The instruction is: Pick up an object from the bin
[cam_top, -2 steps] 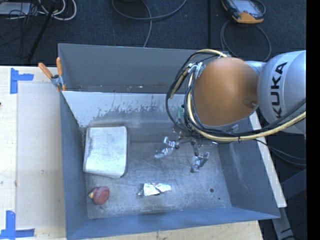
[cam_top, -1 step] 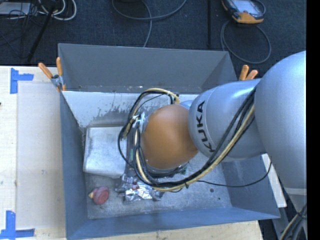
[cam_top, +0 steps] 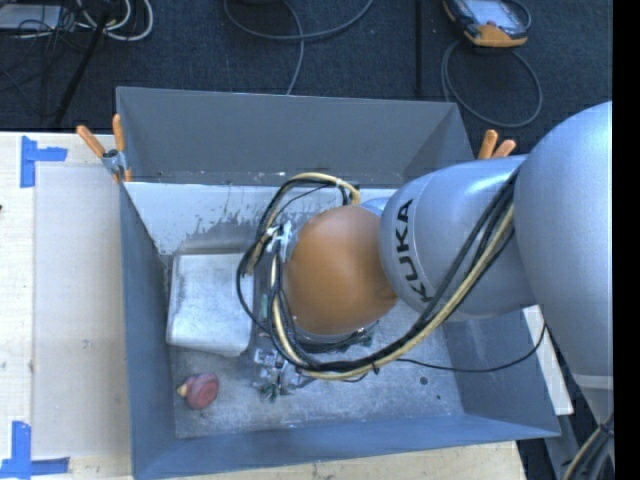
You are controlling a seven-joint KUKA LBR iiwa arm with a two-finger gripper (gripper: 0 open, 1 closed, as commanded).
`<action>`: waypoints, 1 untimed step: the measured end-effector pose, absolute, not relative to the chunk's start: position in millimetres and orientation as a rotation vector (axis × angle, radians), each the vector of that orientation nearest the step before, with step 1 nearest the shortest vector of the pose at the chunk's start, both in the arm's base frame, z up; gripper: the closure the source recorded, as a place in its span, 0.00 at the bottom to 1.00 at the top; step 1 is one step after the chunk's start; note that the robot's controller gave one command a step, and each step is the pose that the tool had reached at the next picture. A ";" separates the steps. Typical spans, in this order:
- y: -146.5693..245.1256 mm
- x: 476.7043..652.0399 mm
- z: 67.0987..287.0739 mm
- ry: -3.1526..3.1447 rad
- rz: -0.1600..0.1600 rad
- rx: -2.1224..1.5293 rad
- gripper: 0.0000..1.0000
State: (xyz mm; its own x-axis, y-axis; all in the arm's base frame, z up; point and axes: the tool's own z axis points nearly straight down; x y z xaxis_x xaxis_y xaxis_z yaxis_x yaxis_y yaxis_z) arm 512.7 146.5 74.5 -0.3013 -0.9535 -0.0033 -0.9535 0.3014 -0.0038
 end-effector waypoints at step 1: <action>156.5 496.9 280.9 2.515 -0.003 -1.869 1.00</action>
Offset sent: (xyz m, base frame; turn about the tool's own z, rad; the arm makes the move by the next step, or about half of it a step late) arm -0.0170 0.0083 0.2024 -0.0157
